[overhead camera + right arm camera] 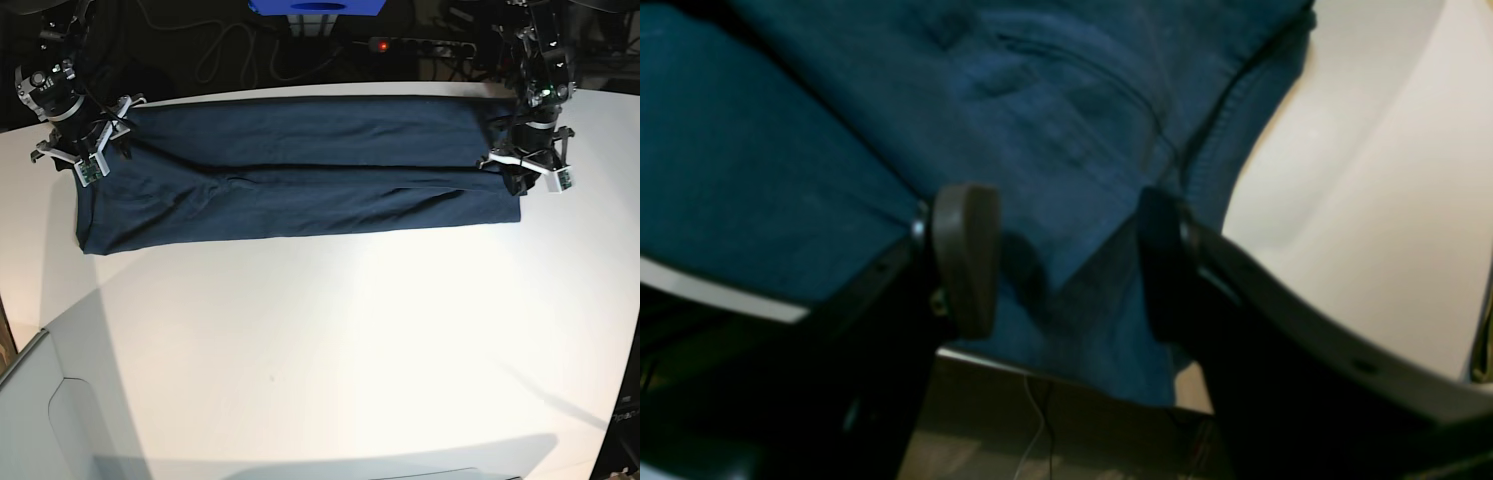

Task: Fold the T-shirt properly
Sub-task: 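Hold the folded strip edge with both grippers and smooth it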

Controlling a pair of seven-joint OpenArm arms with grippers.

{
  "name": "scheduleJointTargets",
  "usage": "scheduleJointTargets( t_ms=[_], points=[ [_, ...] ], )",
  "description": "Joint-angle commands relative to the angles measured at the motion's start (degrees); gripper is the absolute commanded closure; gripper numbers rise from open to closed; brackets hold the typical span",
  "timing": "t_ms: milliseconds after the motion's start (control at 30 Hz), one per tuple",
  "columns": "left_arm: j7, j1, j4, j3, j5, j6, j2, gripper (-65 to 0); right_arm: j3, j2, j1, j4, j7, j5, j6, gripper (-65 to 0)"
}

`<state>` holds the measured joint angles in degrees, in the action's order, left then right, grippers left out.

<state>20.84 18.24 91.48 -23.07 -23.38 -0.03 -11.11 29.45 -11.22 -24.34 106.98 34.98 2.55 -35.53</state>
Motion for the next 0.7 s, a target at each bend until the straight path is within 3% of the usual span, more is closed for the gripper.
scheduleJointTargets(
  t_ms=[0,300,500,667],
  points=[
    [-1.19,0.00,1.13,-0.45,-0.23,0.34,-0.53,-12.5,0.31,-0.51,-0.06,1.02,-0.92,-0.57,-1.35,-31.1],
    [-1.19,0.79,1.22,-0.53,-0.23,0.52,-0.53,-12.6,0.31,-0.51,-0.15,1.02,-0.92,-0.57,-1.35,-31.1],
    [-1.10,0.79,1.66,-4.93,-0.23,0.25,0.78,-24.1,0.31,-0.51,-0.23,1.02,-0.92,-0.57,-1.35,-31.1],
    [-1.10,1.41,3.16,-6.86,-0.23,0.16,1.05,-23.7,0.31,-0.42,-0.23,1.02,-0.92,-0.57,-1.35,-31.1]
  ],
)
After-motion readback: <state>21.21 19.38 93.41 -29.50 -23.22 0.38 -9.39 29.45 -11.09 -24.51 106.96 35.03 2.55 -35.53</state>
